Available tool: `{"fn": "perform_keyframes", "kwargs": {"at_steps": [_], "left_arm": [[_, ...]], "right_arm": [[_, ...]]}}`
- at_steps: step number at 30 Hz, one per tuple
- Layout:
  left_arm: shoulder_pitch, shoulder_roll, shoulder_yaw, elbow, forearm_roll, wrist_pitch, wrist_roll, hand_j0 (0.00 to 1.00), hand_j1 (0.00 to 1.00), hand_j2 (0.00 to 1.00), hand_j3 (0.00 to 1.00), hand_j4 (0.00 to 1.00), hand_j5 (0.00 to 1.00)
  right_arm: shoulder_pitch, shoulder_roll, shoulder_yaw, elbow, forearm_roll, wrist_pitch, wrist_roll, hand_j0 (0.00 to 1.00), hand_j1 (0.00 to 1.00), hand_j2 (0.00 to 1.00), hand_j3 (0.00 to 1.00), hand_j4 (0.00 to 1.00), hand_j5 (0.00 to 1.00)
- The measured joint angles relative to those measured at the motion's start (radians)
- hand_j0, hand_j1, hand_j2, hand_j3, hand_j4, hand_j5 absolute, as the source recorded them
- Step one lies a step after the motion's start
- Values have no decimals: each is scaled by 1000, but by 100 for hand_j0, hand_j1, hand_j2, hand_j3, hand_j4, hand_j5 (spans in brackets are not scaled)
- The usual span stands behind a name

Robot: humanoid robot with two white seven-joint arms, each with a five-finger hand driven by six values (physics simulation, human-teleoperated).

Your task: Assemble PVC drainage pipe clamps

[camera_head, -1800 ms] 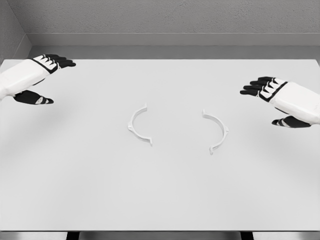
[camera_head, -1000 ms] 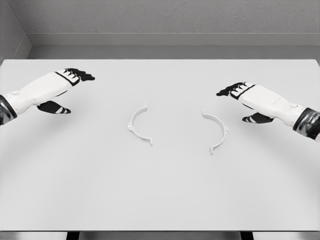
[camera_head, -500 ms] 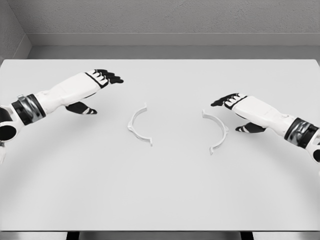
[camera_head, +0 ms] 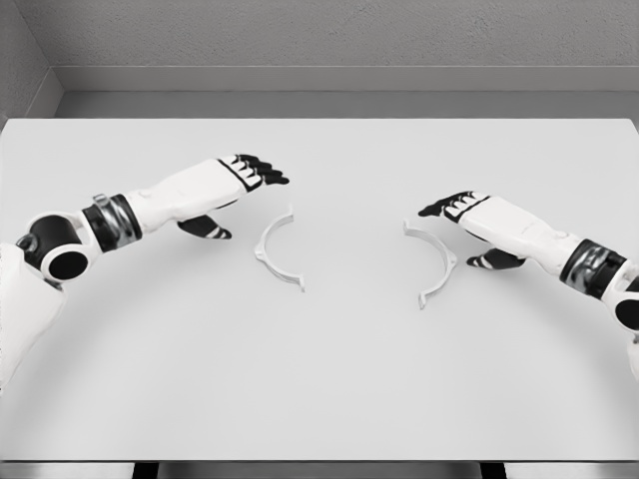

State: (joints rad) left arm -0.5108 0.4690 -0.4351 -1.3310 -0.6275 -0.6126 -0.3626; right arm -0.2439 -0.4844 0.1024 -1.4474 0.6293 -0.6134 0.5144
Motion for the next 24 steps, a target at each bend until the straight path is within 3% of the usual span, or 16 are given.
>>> {"fn": "perform_keyframes", "kwargs": {"at_steps": [8, 24], "left_arm": [[-9, -51, -3, 58, -31, 0, 0, 100, 100, 100, 100, 100, 100], [-12, -94, -5, 95, -60, 0, 0, 100, 100, 100, 100, 100, 100]], "right_arm": [[28, 4, 4, -10, 2, 0, -1, 92, 92, 92, 92, 92, 92], [40, 13, -1, -49, -5, 0, 0, 92, 92, 92, 92, 92, 92]]}}
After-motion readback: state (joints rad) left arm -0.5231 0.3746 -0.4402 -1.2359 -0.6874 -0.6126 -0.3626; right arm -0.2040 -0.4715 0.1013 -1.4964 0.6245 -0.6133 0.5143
